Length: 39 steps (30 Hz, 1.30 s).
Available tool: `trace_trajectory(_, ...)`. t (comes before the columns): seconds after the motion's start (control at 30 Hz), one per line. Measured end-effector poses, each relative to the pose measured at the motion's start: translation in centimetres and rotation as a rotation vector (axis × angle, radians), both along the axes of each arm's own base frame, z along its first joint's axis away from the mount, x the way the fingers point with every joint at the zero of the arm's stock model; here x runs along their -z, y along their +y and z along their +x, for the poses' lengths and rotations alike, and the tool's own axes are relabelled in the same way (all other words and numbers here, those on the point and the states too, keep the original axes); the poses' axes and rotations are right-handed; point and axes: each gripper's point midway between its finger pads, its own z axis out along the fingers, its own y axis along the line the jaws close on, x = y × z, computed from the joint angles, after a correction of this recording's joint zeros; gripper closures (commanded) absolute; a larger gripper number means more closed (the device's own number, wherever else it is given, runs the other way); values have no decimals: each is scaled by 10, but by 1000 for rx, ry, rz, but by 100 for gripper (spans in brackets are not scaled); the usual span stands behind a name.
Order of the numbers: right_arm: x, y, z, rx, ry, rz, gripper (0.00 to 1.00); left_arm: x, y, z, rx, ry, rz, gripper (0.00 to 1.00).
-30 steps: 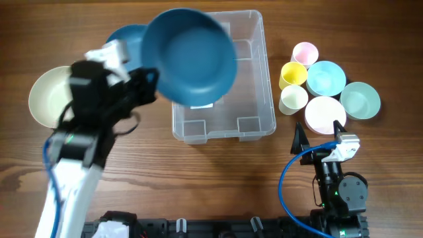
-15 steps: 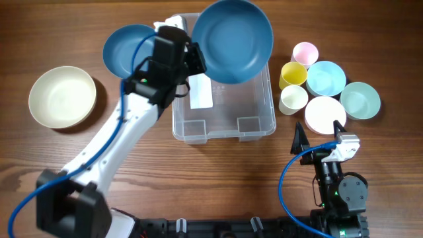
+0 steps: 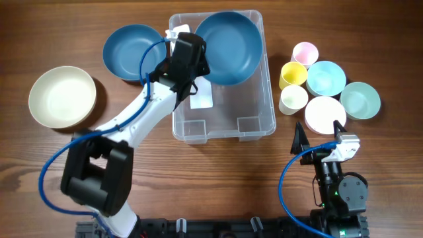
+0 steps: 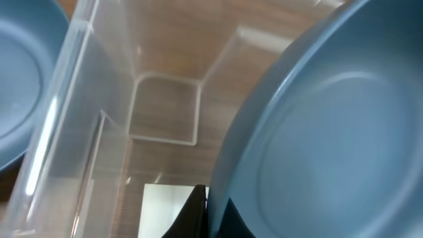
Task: Pack container
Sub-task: 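Lift the dark blue bowl with the left gripper over the bin, then release the dark blue bowl into the bin and withdraw left gripper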
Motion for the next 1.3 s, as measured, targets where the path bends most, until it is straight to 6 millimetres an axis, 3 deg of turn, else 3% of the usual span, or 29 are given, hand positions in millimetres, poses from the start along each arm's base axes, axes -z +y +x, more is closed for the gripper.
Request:
trace_trajectory(0.1,0,0,0,0,0,0,0,6,2,1,-11,7,15,91)
trace_trajectory(0.17,0,0,0,0,0,0,0,6,3,1,-14,5,18,71)
trace_trajectory(0.27,0,0,0,0,0,0,0,4,4,3,-21,-2,17,67)
trace_trajectory(0.33,0,0,0,0,0,0,0,3,4,3,-25,-6,17,58)
trace_trajectory(0.47,0,0,0,0,0,0,0,-4,3,6,-24,-30,6,56)
trace_trajectory(0.57,0,0,0,0,0,0,0,-22,4,6,-26,-64,-4,51)
trace_trajectory(0.7,0,0,0,0,0,0,0,-72,18,-4,-53,-141,-13,50)
trace_trajectory(0.77,0,0,0,0,0,0,0,-99,33,-13,-84,-174,-15,50)
trace_trajectory(0.87,0,0,0,0,0,0,0,-135,76,-30,-173,-198,-3,46)
trace_trajectory(0.97,0,0,0,0,0,0,0,-144,121,-48,-285,-161,2,43)
trace_trajectory(1.1,0,0,0,0,0,0,0,-123,179,-72,-459,-24,-7,31)
trace_trajectory(1.3,0,0,0,0,0,0,0,-76,217,-72,-578,142,-105,27)
